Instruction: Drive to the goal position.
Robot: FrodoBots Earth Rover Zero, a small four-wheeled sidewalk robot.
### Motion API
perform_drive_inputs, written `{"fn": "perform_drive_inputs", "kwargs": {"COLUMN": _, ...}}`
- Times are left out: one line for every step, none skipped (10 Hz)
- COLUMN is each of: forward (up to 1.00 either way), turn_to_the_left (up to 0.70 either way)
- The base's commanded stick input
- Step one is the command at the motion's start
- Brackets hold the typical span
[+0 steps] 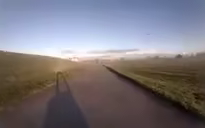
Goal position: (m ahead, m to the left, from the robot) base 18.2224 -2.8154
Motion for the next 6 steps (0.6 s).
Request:
{"fn": "perform_drive_inputs", "kwargs": {"forward": 0.70, "turn_to_the_left": 0.00}}
{"fn": "perform_drive_inputs", "kwargs": {"forward": 0.70, "turn_to_the_left": 0.00}}
{"fn": "perform_drive_inputs", "kwargs": {"forward": 0.70, "turn_to_the_left": 0.00}}
{"fn": "perform_drive_inputs", "kwargs": {"forward": 0.70, "turn_to_the_left": 0.00}}
{"fn": "perform_drive_inputs", "kwargs": {"forward": 0.70, "turn_to_the_left": 0.00}}
{"fn": "perform_drive_inputs", "kwargs": {"forward": 0.70, "turn_to_the_left": 0.00}}
